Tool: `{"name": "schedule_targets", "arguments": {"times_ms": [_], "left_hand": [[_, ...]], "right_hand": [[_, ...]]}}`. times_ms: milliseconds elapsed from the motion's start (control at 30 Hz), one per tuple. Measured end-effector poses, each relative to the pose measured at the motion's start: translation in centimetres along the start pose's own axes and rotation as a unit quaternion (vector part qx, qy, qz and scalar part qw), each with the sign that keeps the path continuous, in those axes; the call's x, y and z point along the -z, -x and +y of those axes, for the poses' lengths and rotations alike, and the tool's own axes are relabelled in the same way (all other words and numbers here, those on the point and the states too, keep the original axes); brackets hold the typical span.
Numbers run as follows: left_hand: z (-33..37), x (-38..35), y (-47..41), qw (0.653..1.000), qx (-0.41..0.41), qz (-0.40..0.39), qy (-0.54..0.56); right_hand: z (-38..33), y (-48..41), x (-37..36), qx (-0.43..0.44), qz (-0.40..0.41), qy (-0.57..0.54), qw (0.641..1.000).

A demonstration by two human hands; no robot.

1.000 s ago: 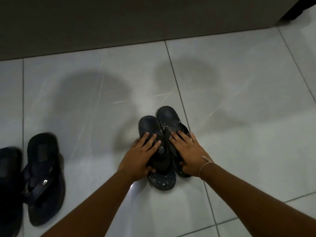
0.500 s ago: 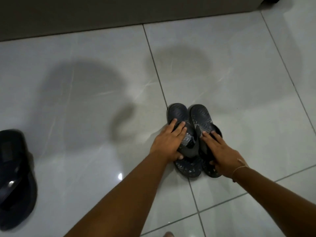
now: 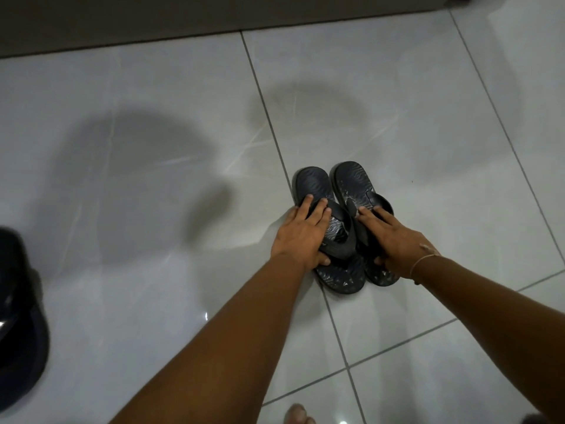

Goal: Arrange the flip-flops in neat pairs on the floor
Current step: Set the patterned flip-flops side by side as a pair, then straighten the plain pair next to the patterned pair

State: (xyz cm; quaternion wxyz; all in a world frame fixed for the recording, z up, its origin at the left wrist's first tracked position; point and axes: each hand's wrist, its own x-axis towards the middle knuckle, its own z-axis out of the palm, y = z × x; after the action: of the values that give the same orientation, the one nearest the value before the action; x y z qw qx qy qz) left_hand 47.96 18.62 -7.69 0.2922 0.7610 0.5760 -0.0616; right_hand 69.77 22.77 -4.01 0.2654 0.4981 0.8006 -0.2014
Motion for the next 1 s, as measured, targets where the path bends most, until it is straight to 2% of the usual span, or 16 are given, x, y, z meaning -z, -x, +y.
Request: {"name": "schedule_targets", "arguments": {"times_ms": [100, 167, 233, 300, 400, 533, 667, 800, 1000], "left_hand": [[-0.2, 0.1, 0.9, 1.0, -0.015, 0.02, -0.01], [-0.7, 0.5, 2.7, 0.998, -0.025, 0.06, 0.025], [-2.2, 1.0, 5.6, 0.994, -0.016, 0.082, 0.069], [-5.6, 1.8, 10.2, 0.993, 0.019, 0.084, 0.082], [-13.7, 2.7, 19.7, 0.99, 0.097, 0.082, 0.068], [-27.0, 4.2, 35.1, 0.974, 0.224, 0.016, -0.004], [-37.1, 4.2, 44.8, 0.948, 0.315, -0.021, -0.045], [-42.4, 1.0, 48.5, 0.952, 0.288, -0.087, -0.048], [-44.8, -3.1, 51.3, 0.965, 0.259, -0.038, -0.03]], "right_hand": [[-0.8, 0.3, 0.4, 0.0, -0.002, 0.046, 0.999], [-2.2, 1.4, 0.3, -0.018, 0.037, 0.072, 0.997], [-4.3, 2.8, 0.2, -0.058, 0.089, 0.05, 0.993], [-8.4, 4.0, 0.1, -0.073, 0.124, 0.026, 0.989], [-18.1, 4.5, -0.5, -0.001, 0.161, -0.012, 0.987], [-34.8, 3.5, -1.3, 0.155, 0.12, -0.058, 0.979], [-48.8, 0.6, -2.6, 0.245, 0.063, -0.095, 0.963], [-56.9, -1.5, -5.6, 0.259, 0.028, -0.101, 0.96], [-61.3, -1.6, -9.3, 0.221, 0.041, -0.067, 0.972]]}}
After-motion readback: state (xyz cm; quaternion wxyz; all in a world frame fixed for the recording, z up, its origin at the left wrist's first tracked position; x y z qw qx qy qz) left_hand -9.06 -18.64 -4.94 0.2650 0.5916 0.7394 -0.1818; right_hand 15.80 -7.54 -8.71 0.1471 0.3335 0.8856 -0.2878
